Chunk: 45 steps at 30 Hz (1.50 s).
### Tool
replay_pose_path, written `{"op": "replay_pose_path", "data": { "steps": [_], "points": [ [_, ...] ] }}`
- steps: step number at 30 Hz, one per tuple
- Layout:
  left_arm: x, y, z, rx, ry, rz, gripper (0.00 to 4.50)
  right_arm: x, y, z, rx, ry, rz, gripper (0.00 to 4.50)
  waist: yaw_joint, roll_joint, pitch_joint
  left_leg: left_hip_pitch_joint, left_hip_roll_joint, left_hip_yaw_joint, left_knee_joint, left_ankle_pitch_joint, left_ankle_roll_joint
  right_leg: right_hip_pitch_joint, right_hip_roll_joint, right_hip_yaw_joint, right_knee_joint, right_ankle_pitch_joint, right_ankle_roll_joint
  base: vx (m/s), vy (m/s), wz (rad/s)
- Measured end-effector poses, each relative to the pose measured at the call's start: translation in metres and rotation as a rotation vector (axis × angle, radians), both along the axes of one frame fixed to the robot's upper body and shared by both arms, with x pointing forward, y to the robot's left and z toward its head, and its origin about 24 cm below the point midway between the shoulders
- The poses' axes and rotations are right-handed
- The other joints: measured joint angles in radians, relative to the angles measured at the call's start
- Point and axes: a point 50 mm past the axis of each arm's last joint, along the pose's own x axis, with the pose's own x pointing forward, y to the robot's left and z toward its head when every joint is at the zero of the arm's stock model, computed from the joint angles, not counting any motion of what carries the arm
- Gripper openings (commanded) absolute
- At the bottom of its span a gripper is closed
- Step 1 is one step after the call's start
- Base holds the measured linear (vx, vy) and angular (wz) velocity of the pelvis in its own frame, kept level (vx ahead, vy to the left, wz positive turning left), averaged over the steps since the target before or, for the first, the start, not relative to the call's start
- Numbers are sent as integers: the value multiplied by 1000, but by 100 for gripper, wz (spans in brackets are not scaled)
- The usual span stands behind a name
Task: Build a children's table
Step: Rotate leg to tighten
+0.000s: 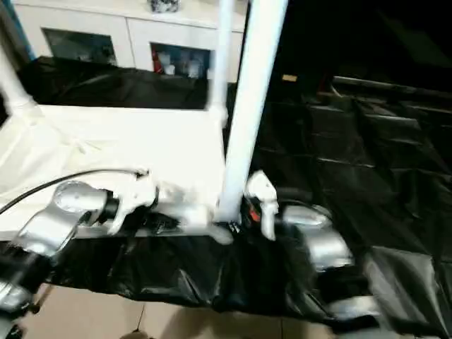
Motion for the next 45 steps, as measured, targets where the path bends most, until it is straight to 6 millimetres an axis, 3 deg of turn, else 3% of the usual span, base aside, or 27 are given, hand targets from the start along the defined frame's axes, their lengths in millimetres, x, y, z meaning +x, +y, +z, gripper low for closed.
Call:
{"op": "replay_pose_path", "data": {
  "steps": [4,7,9,10,15,20,32,33,37,45],
  "points": [
    [18,-27,-4,-13,-23,157,0,26,10,-1,-8,3,-367,267,-9,1,0,1,-1,0,1,1,-1,0,0,1,-1,-1,4,0,0,0],
    [22,-37,-6,-33,-31,210,0,34,14,-1,-22,0,-486,267,-6,3,-2,0,-1,0,0,1,-1,1,0,1,-1,2,1,0,0,0],
    [23,-43,-6,-38,-37,228,0,36,14,0,-35,-19,-525,267,-1,5,-2,-1,-1,0,0,0,-1,1,0,1,-1,1,1,0,0,0],
    [24,-45,-6,-39,-44,232,0,37,13,1,-46,-33,-533,323,1,5,-2,-1,-1,0,0,0,-1,1,0,1,-1,1,2,0,0,0],
    [24,-47,-6,-34,-60,229,0,37,14,2,-53,-55,-518,353,3,5,-2,-1,-1,0,0,0,0,1,0,0,-2,1,2,0,0,0],
    [19,-35,-4,-40,-73,149,0,31,7,3,-25,-78,-355,399,-2,7,0,-3,0,0,-2,0,0,-3,0,0,-3,1,2,0,0,0],
    [-5,-4,1,-35,-6,-79,0,-4,-12,9,-21,-49,190,399,5,9,2,-3,0,0,-2,-1,3,-4,0,-1,-3,-1,0,0,0,0],
    [-7,-1,1,-33,2,-94,0,-7,-13,10,-30,-40,237,374,6,9,2,-3,0,0,-1,-1,3,-4,0,-1,-3,-1,0,0,0,0],
    [-14,5,3,-21,22,-153,0,-14,-15,12,-43,-8,352,349,14,8,2,-3,0,0,-1,-2,3,-4,0,-1,-3,-1,0,0,0,0],
    [-21,9,3,-19,56,-203,0,-23,-15,11,-34,34,420,287,17,8,2,-3,0,0,-1,-2,3,-5,0,-1,-3,-1,0,0,0,0]
  ]
}}
